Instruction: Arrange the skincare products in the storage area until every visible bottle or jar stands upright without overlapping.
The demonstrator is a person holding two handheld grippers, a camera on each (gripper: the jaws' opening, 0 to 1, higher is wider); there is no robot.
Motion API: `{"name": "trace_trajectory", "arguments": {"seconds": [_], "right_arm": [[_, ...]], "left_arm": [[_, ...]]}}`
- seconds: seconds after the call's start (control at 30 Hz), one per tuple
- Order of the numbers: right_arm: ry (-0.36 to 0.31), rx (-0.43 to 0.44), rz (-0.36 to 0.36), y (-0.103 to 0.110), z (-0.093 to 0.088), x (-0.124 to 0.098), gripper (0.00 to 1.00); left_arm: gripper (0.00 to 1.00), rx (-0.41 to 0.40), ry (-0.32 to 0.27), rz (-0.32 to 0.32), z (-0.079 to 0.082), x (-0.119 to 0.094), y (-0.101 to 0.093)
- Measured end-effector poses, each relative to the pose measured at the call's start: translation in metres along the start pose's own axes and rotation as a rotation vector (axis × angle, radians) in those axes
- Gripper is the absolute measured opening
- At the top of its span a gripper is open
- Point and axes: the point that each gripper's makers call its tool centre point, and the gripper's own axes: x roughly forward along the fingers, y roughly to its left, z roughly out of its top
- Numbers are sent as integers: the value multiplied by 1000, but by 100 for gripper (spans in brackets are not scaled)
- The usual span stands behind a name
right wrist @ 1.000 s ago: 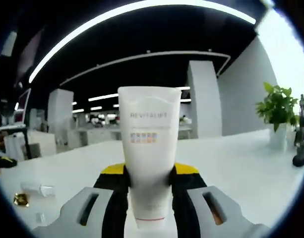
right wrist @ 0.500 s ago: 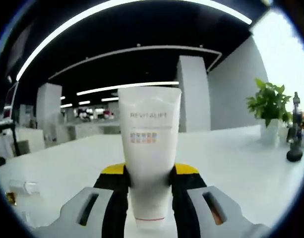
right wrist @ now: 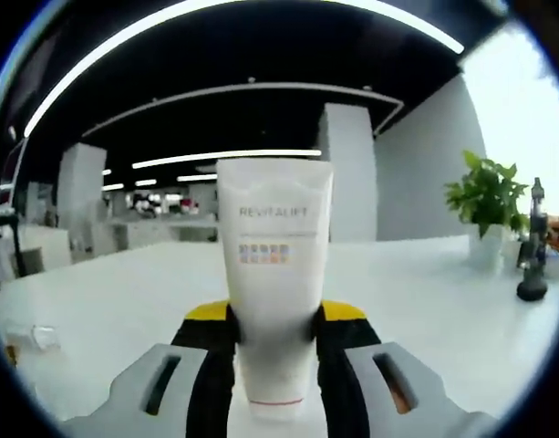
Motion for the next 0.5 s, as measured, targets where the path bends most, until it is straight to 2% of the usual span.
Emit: {"name": "trace_trajectory", "arguments": {"seconds": [0.13, 0.23, 0.4, 0.5], "right_arm": [[-4, -6, -9, -1, 0, 0, 34], [30, -39, -23, -1, -1, 0, 34], [73, -29, -19, -2, -4, 0, 35], [94, 10, -7, -1, -9, 2, 42]], "left_arm": [[100, 4, -3, 2, 1, -1, 0], [100, 7, 4, 5, -1, -2, 1], [100, 4, 8, 11, -2, -2, 3], [100, 3, 10, 9, -2, -3, 3]]}}
